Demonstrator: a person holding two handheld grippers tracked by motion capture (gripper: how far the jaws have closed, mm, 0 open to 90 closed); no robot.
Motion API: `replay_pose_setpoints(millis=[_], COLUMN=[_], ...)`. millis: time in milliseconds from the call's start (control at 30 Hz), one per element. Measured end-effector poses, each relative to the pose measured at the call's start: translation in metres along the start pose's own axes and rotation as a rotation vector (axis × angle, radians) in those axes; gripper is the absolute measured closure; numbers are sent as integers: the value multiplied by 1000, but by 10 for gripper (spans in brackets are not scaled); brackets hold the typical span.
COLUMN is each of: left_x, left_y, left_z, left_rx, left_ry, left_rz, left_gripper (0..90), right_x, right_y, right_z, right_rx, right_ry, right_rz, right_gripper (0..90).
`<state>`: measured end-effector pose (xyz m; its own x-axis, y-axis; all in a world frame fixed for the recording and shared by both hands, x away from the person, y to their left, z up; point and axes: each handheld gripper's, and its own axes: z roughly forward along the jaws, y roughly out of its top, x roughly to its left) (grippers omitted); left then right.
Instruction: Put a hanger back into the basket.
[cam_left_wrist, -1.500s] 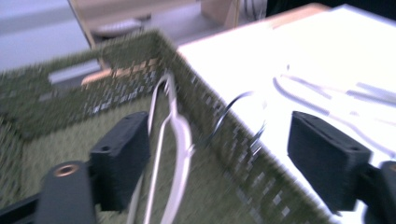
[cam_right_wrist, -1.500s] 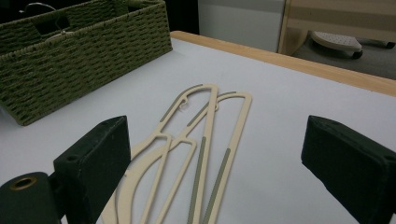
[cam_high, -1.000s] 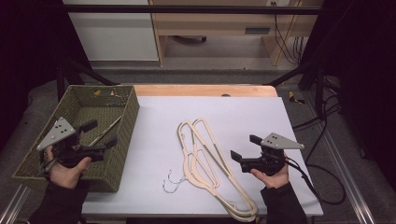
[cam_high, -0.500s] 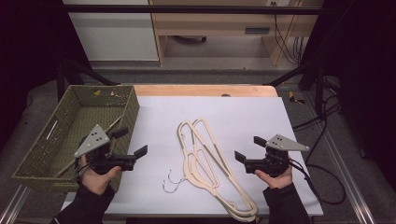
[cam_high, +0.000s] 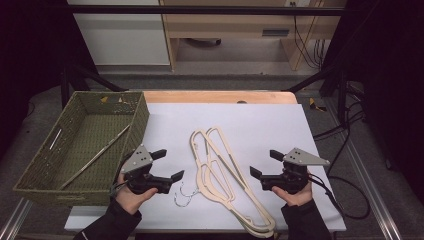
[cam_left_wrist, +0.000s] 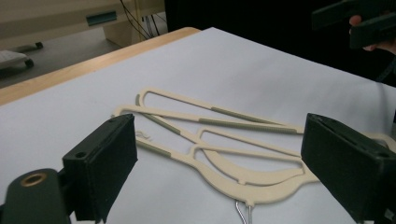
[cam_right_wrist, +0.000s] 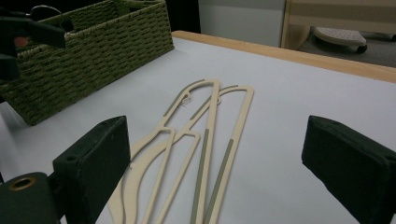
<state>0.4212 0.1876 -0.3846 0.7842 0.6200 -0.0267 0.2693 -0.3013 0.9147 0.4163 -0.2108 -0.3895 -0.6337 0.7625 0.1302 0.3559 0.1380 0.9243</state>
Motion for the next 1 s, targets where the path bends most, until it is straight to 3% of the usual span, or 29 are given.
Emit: replay_pose_setpoints(millis=[467, 800, 1000], left_x=[-19, -27, -29], left_y=[-24, -39, -47], left_z=[37, 52, 60], left_rx=[156, 273, 339], left_ry=[-70, -119, -120], left_rz=[37, 35, 32], left_gripper=[268, 496, 625], right_x=[5, 6, 7], right_y=[-4, -6, -7], right_z=[3, 6, 8], right_rx=[10, 17, 19], right_ry=[25, 33, 29], right_rz=[-5, -7, -5], right_gripper=[88, 89, 89])
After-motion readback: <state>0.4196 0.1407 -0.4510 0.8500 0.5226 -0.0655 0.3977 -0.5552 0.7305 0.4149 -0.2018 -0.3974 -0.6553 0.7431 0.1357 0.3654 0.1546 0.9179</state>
